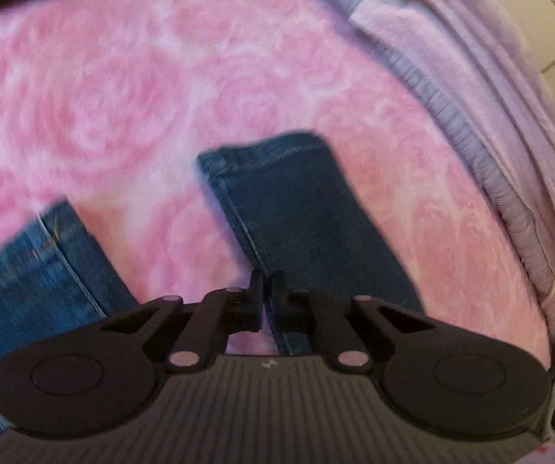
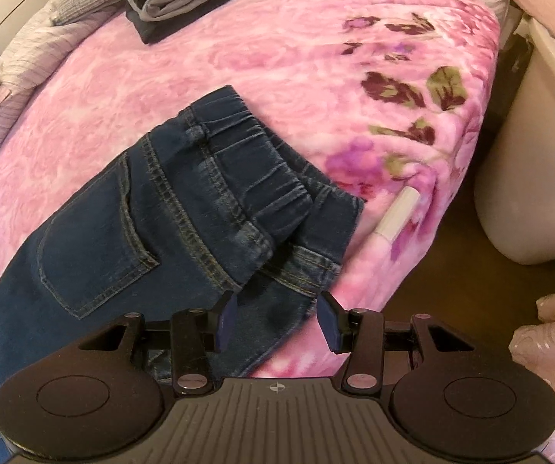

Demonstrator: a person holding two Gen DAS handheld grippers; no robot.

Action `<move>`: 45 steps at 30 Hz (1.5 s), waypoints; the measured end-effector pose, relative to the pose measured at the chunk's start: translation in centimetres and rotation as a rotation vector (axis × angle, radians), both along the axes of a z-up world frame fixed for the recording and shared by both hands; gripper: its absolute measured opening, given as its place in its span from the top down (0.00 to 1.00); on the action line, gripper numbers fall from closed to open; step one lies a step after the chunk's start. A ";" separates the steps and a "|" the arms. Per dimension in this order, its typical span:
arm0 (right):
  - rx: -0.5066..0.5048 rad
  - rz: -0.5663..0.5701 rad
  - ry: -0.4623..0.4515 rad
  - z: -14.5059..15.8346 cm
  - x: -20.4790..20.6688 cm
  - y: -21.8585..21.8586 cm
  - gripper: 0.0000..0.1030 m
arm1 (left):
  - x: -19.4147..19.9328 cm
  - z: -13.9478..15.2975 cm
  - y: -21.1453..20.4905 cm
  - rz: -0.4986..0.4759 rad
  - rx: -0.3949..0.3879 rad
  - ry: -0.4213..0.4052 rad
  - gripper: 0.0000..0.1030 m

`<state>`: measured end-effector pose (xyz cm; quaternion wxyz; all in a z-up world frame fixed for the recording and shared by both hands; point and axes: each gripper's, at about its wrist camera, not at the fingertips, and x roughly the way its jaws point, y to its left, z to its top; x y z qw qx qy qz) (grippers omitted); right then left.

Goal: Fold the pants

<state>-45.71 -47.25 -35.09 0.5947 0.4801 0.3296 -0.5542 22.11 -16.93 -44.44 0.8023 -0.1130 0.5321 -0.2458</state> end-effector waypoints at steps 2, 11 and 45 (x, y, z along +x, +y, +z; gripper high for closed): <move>-0.014 0.015 -0.006 0.3 0.1 -0.2 0.58 | -0.9 3.3 1.0 -0.019 -0.043 -0.071 1.00; -0.021 0.026 -0.150 0.7 -1.6 -1.2 0.58 | -6.8 5.0 11.4 -0.009 0.084 -0.088 0.97; -0.030 -0.044 -0.404 0.9 -8.2 -3.8 0.96 | -9.0 2.8 13.8 -0.042 0.117 -0.113 0.99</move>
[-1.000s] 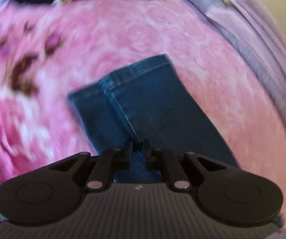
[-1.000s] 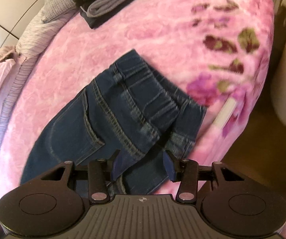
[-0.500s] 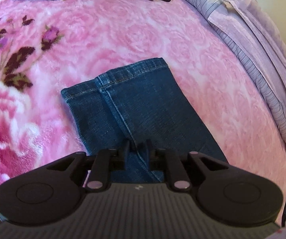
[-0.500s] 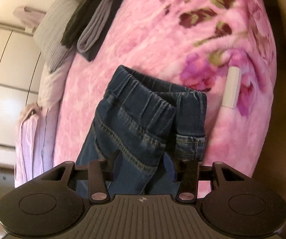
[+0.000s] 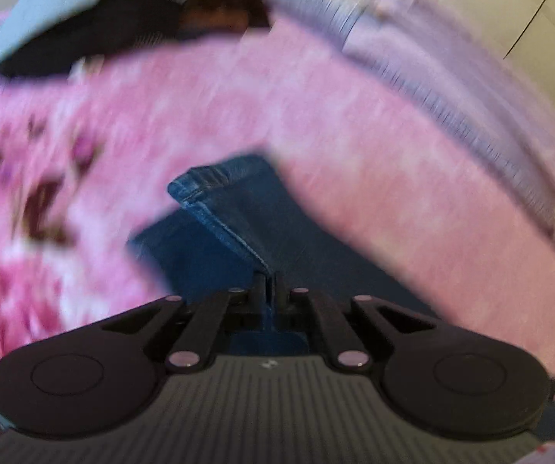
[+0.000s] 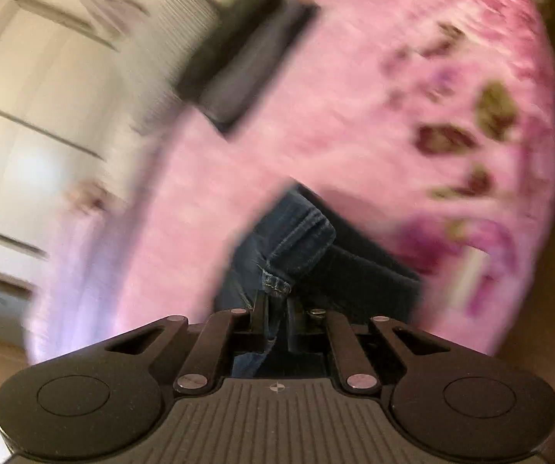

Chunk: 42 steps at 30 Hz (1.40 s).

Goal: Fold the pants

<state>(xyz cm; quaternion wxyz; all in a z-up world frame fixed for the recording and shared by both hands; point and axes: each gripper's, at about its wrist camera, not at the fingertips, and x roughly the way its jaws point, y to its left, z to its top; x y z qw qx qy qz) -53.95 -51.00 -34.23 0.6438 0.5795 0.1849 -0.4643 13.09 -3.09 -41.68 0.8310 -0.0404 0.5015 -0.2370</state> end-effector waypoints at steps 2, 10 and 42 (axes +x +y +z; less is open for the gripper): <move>0.084 -0.006 0.083 -2.9 0.2 0.3 0.96 | 0.0 -2.7 0.9 0.074 -0.011 0.091 0.98; 0.133 -0.226 -0.117 -5.2 -2.5 2.1 0.95 | 0.5 -3.3 2.3 0.207 -0.150 0.143 0.89; 0.052 -0.208 -0.170 -6.4 -1.6 0.7 0.93 | 0.4 -2.0 -0.4 0.089 0.075 0.030 0.98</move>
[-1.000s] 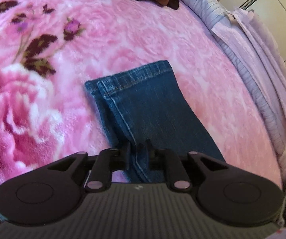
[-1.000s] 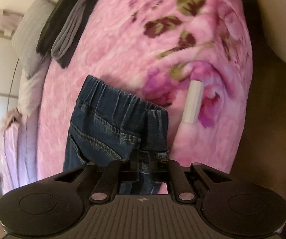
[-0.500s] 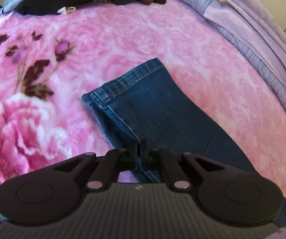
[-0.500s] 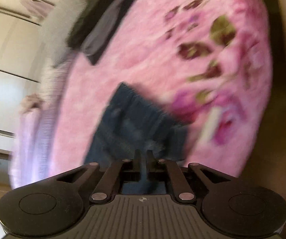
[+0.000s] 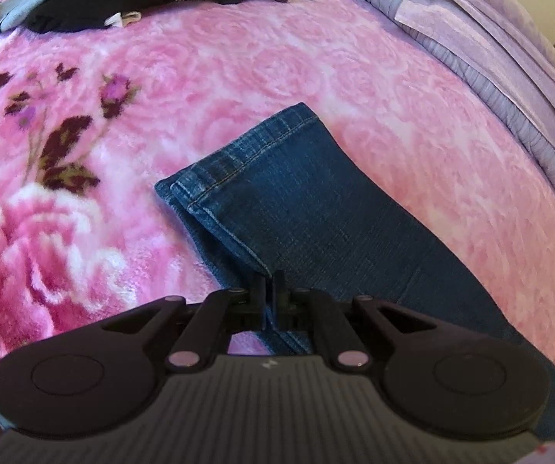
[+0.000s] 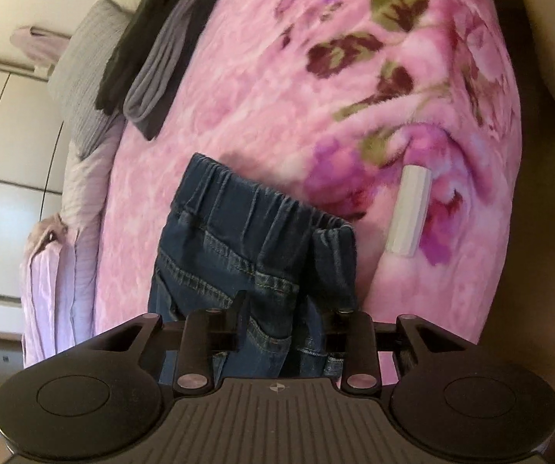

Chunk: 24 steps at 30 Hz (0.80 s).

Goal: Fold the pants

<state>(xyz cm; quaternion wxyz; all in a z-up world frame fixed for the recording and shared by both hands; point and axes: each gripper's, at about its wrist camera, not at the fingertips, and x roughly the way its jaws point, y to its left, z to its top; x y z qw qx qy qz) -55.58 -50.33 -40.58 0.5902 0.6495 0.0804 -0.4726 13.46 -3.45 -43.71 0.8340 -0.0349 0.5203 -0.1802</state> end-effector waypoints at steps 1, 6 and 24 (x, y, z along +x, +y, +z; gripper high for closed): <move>-0.025 0.026 0.022 0.6 0.2 0.0 0.94 | 0.0 0.1 0.0 -0.006 0.001 -0.003 0.99; -0.142 0.083 0.032 4.9 0.2 1.3 0.96 | -0.5 1.9 1.1 -0.029 -0.059 -0.063 0.98; -0.017 0.078 0.137 0.9 0.0 2.1 0.85 | -1.8 -0.4 -0.4 -0.105 0.101 -0.151 0.95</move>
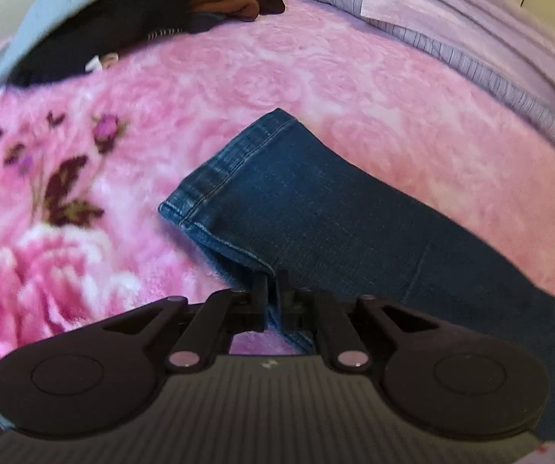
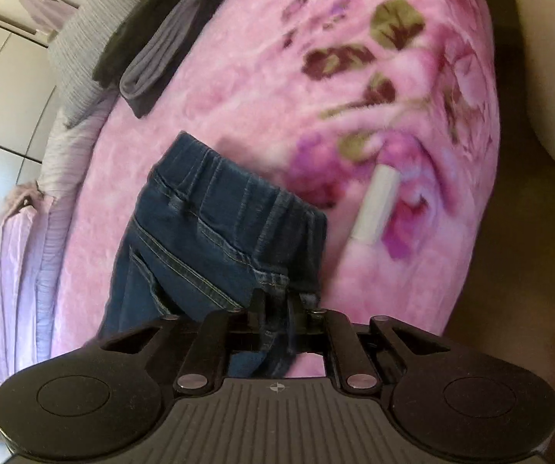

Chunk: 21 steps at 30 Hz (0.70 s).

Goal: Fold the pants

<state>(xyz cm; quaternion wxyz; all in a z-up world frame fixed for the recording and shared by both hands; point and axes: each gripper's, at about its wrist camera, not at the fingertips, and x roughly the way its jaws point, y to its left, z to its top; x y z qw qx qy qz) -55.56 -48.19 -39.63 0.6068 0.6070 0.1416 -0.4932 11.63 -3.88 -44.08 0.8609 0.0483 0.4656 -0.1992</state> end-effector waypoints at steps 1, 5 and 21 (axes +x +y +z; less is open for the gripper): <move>0.015 0.004 0.016 0.3 0.1 -0.2 0.78 | 0.0 0.2 -0.1 0.000 0.009 0.004 0.95; 0.037 0.053 0.172 2.2 -0.4 -1.0 0.56 | 0.3 1.7 0.0 -0.023 0.069 0.033 0.86; -0.122 0.274 0.285 6.1 0.3 -4.7 0.56 | -7.0 7.0 -13.9 -0.372 0.079 0.065 0.77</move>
